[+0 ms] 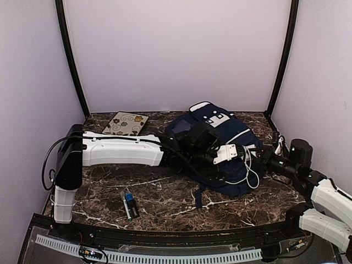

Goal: Pack the student bag
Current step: Place the charger in the upper front pocket of the bag.

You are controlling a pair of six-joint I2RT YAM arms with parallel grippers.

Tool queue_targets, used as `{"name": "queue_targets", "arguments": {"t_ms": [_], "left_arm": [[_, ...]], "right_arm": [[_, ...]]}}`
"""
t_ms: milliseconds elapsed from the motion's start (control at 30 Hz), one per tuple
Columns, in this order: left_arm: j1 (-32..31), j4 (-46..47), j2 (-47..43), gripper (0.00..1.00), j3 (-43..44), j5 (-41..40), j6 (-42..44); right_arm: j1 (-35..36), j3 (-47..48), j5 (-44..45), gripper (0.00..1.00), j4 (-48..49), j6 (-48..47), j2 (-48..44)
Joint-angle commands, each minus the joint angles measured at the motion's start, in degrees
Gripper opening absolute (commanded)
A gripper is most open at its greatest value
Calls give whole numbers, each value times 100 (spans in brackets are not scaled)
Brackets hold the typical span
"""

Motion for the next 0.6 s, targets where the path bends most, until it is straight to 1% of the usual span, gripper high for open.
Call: {"name": "queue_targets", "arguments": {"t_ms": [0, 67, 100, 167, 300, 333, 367, 467, 567], "left_arm": [[-65, 1398, 86, 93, -194, -829, 399], [-65, 1704, 146, 86, -224, -1261, 482], [-71, 1800, 170, 78, -217, -1451, 512], [-73, 1934, 179, 54, -211, -1735, 518], [-87, 1867, 149, 22, -156, -2000, 511], [-90, 1852, 112, 8, -149, -2094, 486], [-89, 1835, 78, 1, -136, -2159, 447], [-90, 1794, -46, 0, -66, -2294, 241], [-88, 1846, -273, 0, 21, -2146, -75]], "right_arm": [[-51, -40, -175, 0, 625, 61, 135], [-52, -21, -213, 0, 697, 66, 211], [-57, -2, -229, 0, 739, 62, 243], [-71, 48, -256, 0, 772, 32, 342], [-80, 122, -346, 0, 913, 23, 522], [-79, 122, -383, 0, 998, 47, 582], [-84, 130, -419, 0, 1104, 78, 656], [-89, 293, -570, 0, 1464, 153, 1023], [-81, 696, -786, 0, 1776, 118, 1599]]}}
